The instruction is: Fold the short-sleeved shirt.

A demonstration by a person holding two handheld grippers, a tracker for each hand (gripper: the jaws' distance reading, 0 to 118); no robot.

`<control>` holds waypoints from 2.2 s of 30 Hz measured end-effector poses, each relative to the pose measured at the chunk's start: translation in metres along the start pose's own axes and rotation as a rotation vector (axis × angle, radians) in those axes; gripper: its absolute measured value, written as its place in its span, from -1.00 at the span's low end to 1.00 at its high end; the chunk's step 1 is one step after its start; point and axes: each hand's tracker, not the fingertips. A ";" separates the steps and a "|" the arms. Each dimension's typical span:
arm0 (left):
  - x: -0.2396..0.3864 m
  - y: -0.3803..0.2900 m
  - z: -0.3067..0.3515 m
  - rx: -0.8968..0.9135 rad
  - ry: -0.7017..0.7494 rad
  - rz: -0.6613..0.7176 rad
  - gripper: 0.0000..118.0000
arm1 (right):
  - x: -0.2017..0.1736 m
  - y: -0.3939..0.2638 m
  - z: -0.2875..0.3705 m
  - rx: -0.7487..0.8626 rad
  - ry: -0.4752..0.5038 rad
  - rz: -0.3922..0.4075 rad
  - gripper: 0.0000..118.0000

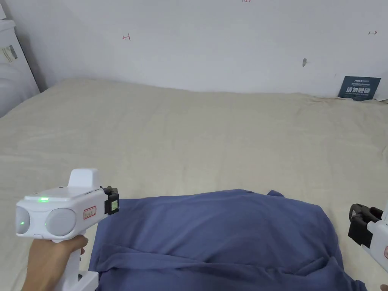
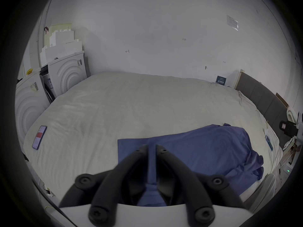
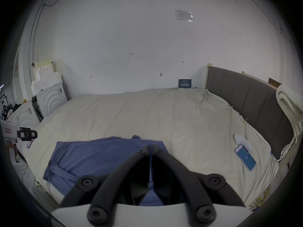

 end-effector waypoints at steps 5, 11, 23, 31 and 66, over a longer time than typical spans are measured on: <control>-0.014 0.008 -0.040 -0.060 -0.013 0.021 -1.00 | -0.009 0.008 -0.027 -0.008 0.008 0.013 -1.00; -0.046 0.021 -0.117 -0.216 0.021 0.071 -1.00 | -0.011 0.013 -0.054 -0.028 0.019 0.014 -1.00; -0.077 0.024 -0.218 -0.452 0.089 0.140 0.81 | -0.003 0.002 -0.092 -0.097 -0.006 -0.007 -0.98; -0.067 0.014 -0.232 -0.491 0.106 0.107 -0.25 | -0.005 -0.003 -0.093 -0.138 -0.010 -0.020 -0.98; -0.037 0.028 -0.118 -0.270 -0.093 0.024 -1.00 | -0.020 0.010 -0.334 -0.561 0.045 0.007 0.55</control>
